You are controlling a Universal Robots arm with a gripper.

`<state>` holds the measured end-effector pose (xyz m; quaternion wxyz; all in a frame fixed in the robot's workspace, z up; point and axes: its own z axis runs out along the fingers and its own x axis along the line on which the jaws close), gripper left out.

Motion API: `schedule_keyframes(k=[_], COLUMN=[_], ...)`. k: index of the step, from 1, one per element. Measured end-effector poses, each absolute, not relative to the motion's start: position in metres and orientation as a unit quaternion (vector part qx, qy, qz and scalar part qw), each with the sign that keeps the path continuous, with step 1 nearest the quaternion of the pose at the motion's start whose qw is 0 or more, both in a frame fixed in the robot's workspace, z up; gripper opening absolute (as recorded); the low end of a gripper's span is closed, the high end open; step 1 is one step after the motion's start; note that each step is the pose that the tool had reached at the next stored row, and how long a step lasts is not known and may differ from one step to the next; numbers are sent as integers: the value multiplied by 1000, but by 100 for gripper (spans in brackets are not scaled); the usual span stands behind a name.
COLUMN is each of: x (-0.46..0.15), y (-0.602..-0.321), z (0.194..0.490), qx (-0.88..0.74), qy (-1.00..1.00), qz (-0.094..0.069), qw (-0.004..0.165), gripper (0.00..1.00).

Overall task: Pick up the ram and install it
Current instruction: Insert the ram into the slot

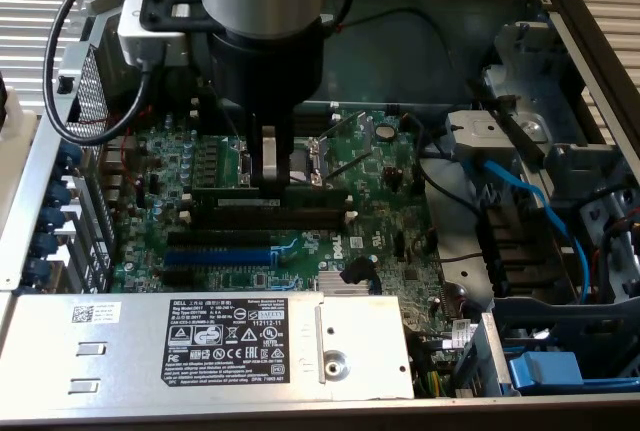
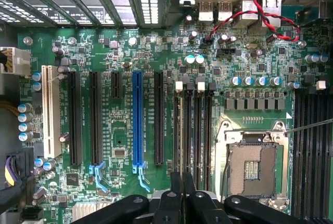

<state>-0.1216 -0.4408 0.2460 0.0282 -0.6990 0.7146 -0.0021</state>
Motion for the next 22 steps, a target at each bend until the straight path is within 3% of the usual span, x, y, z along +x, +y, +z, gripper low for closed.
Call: schedule_keyframes(k=[22], x=[-123], y=[-440], z=[243], qx=[-699], qy=[715], qz=[-2], qw=[28], gripper=[12])
